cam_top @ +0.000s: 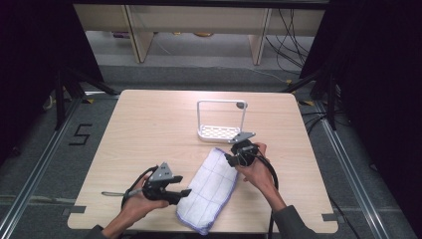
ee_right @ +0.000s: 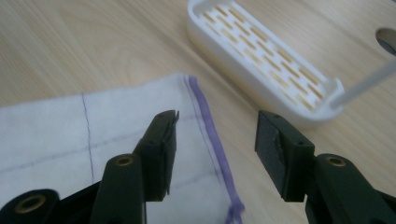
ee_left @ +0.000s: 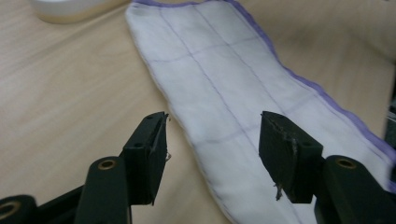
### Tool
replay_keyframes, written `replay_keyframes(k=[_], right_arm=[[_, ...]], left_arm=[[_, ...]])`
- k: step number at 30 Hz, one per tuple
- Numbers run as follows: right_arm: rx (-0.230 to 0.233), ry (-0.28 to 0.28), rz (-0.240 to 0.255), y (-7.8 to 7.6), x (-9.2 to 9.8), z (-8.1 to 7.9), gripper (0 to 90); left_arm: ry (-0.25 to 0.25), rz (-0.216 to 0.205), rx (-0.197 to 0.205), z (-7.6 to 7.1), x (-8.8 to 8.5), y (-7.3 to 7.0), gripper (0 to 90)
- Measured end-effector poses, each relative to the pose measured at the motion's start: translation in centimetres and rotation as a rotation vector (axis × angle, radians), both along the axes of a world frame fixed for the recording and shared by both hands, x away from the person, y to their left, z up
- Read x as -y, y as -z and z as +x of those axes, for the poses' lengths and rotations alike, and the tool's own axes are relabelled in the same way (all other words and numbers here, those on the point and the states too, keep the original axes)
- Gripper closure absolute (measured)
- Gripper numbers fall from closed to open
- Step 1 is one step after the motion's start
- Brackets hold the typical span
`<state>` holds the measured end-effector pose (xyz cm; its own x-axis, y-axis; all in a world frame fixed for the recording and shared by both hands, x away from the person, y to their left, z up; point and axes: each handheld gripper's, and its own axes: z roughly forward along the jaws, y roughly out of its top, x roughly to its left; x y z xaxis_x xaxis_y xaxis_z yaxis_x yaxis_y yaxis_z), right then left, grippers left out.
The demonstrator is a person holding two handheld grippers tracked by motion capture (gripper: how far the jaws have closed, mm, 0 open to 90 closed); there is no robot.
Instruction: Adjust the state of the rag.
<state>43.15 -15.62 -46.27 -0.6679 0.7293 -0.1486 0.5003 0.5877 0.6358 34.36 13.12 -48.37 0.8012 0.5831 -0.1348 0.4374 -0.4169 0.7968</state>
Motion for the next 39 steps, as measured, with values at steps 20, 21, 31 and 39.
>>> replay_keyframes(k=[20,21,31,39], right_arm=[[-0.071,0.11,-0.029,1.9,3.7,-0.4,64.0],[-0.076,0.116,-0.029,2.0,3.8,-0.5,64.3],[-0.068,0.111,0.029,1.7,3.8,-0.6,55.6],[-0.108,0.101,0.031,2.6,3.3,-0.4,51.2]], left_arm=[[-0.003,0.107,-0.037,11.1,7.1,1.0,32.9],[-0.005,0.106,-0.035,11.4,7.4,1.1,32.9],[0.011,0.126,-0.04,13.6,9.1,1.1,35.1],[0.016,0.139,-0.057,14.5,9.6,2.1,39.6]])
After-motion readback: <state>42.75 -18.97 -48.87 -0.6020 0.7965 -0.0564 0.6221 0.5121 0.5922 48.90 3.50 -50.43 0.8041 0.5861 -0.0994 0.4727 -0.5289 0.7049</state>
